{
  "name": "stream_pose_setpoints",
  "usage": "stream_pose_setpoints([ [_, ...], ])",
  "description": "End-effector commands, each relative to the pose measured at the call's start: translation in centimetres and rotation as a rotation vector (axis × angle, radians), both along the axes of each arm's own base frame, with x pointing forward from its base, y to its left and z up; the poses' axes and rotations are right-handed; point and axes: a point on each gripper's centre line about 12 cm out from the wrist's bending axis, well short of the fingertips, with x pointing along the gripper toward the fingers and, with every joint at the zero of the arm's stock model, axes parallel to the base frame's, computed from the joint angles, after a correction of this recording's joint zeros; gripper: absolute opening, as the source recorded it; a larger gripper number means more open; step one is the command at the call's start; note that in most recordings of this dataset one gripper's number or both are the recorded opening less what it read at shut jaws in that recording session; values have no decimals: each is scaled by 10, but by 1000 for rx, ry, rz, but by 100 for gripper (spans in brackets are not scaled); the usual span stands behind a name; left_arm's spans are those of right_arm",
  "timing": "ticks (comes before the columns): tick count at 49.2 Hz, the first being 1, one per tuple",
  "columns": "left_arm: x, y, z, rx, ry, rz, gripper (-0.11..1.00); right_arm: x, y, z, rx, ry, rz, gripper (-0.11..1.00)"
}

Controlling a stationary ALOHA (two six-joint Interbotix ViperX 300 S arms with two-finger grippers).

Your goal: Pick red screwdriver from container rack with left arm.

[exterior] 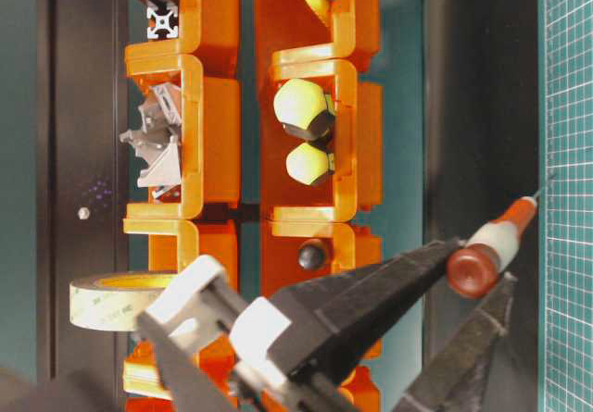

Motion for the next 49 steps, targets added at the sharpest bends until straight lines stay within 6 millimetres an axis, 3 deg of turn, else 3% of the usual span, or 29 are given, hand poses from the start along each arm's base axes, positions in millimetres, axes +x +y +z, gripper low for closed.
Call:
stream_pose_setpoints([
  [1,2,0,5,-28,-22,-12,25,2,0,5,3,0,-2,0],
  [26,3,-4,4,-161,-64,61,25,2,0,5,1,2,-1,0],
  [36,-4,-3,-7,-251,-63,120,26,2,0,3,2,16,-3,0],
  [39,-7,-3,-9,-282,-66,137,34,2,0,3,2,16,-3,0],
  [49,-14,-8,-11,-422,-85,154,79,2,0,4,2,9,-3,0],
])
